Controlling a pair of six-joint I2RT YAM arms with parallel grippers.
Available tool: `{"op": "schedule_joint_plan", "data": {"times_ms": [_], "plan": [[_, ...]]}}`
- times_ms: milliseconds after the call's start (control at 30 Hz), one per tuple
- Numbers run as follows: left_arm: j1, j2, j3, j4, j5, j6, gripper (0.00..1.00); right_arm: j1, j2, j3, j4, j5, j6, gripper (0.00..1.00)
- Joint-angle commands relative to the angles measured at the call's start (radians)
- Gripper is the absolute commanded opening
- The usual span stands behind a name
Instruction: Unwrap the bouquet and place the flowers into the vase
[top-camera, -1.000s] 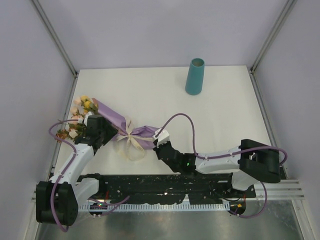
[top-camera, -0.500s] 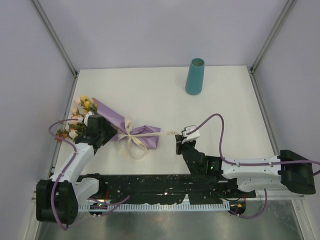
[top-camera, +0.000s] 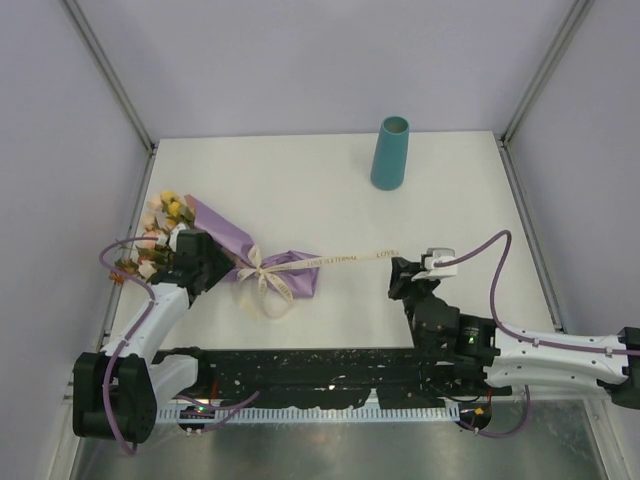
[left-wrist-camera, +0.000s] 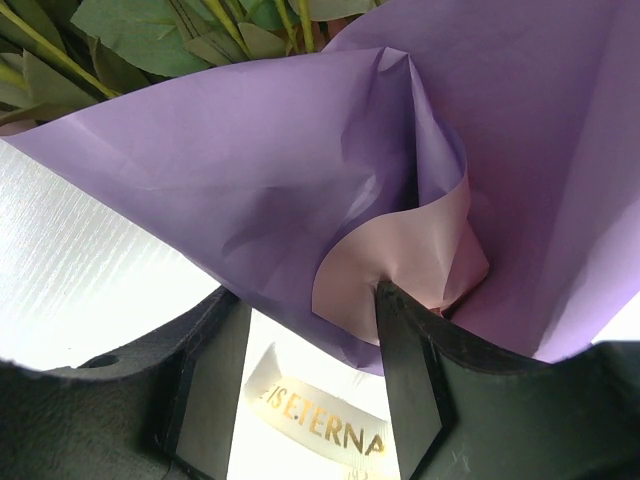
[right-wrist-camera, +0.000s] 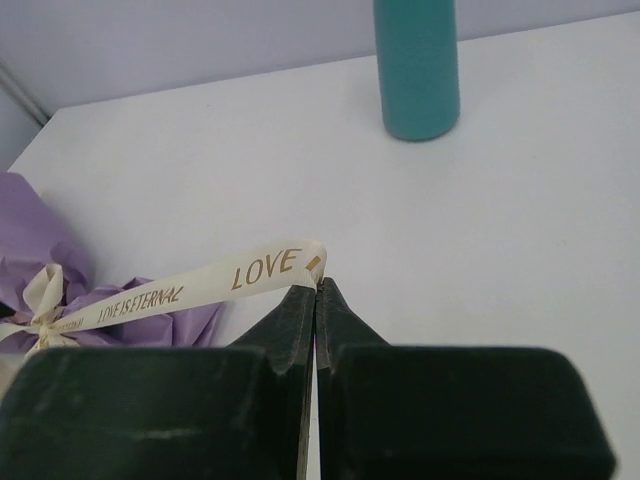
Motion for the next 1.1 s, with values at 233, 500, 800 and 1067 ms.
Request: {"op": "schedule_joint_plan", "data": {"times_ms": [233,500,800,1067], "plan": [[0.008,0.001,0.026,0.028,-0.031,0.028,0.57,0.003,-0.242,0.036,-0.242,0.248,0.052,0.05],[0.008,0.008,0.028,0.031,-0.029,0.036,0.57,0.003,-0.312,0.078,-0.248,0.343,-0.04,0.05],[0.007,0.024,0.029,0.034,-0.026,0.041,0.58,0.003,-0.391,0.15,-0.257,0.392,-0.13,0.05],[0.008,0.03,0.04,0.028,-0.025,0.042,0.58,0.005,-0.358,0.259,-0.261,0.426,-0.193,0.05]]}}
